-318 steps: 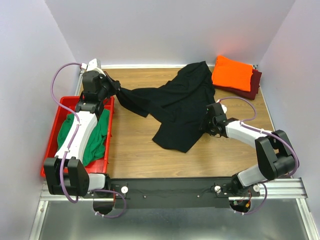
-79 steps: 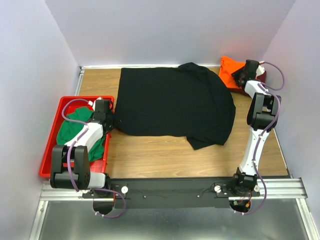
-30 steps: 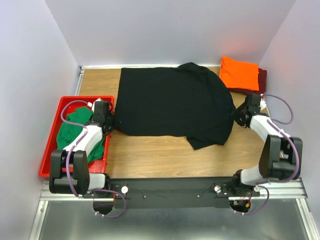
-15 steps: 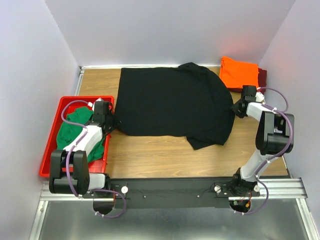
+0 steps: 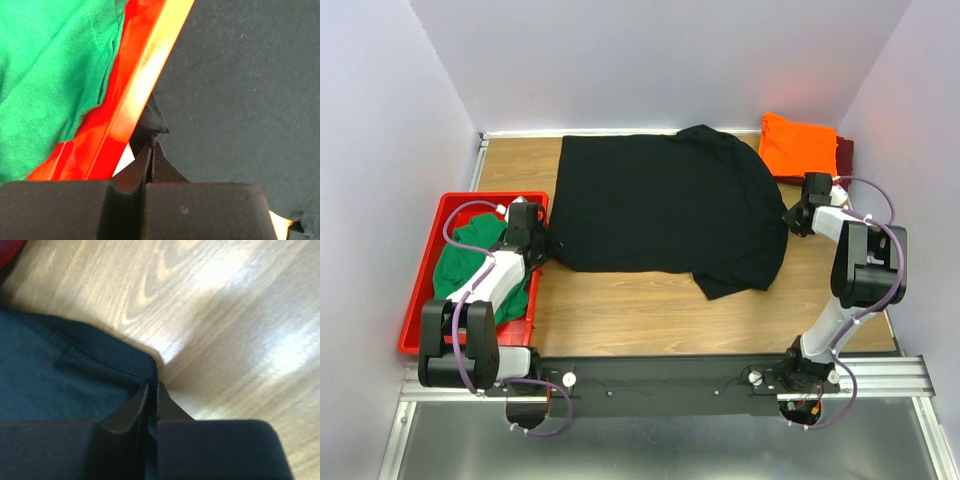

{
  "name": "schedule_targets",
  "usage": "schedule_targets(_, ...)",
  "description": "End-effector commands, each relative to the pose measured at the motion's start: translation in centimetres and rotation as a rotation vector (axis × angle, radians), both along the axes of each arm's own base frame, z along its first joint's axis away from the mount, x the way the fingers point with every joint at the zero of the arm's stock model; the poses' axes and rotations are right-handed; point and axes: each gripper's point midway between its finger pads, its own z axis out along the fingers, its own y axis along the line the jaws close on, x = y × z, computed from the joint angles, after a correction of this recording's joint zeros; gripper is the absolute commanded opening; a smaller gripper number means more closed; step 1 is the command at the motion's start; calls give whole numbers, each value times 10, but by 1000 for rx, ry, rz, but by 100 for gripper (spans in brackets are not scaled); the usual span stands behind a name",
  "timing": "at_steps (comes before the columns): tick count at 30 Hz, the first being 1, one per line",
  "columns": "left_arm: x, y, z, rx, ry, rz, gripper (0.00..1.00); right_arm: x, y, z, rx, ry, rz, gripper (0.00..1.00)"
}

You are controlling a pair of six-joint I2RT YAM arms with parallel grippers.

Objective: Fold and stack the t-shirts
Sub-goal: Flatten the tshirt out

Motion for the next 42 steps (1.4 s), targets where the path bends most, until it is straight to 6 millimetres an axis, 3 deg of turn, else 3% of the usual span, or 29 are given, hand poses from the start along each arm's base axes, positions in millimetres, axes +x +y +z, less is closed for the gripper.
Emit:
schedule_targets(1, -4, 0, 1, -7, -5, -8, 0, -9, -20, 17, -52, -24, -54, 12)
schedule_targets(7, -8, 2, 3, 6, 0, -5, 0, -23, -56, 38, -117, -19, -139, 12)
schedule_targets(12, -12, 3, 2, 7, 3, -2, 0, -20, -61, 37, -90, -20, -138, 15)
schedule_targets(14, -13, 3, 1, 6, 8, -1, 0, -16, -56, 38, -68, -29, -111, 22)
schedule_targets(15, -13, 2, 0, 3, 8, -2, 0, -14, -51, 39, -45, -38, -87, 35)
schedule_targets(18, -14, 1, 0, -2, 4, -4, 0, -14, -43, 46, -24, -57, -51, 61)
schedule_targets(23, -16, -2, -3, -14, 0, -7, 0, -26, -23, 75, 29, -128, 8, 67)
schedule_targets(30, -12, -10, -6, -32, -4, -14, 0, -62, 45, 101, 32, -125, 189, 63)
schedule_targets(31, -11, -11, -7, -35, -4, -16, 0, -71, 75, 100, 25, -94, 263, 62)
schedule_targets(33, -7, -13, -7, -38, -1, -20, 0, -86, 112, 99, 2, -75, 343, 61)
schedule_targets(36, -4, -15, -5, -43, -5, -28, 0, -115, 138, 83, -15, -3, 412, 58)
schedule_targets(39, -2, -16, -6, -43, -5, -37, 0, -146, 180, 73, -58, 58, 533, 56)
schedule_targets(41, -1, -17, -8, -43, 3, -40, 0, -164, 189, 65, -116, 118, 566, 56)
schedule_targets(42, -1, -17, -8, -45, 3, -45, 0, -176, 205, 63, -126, 128, 617, 56)
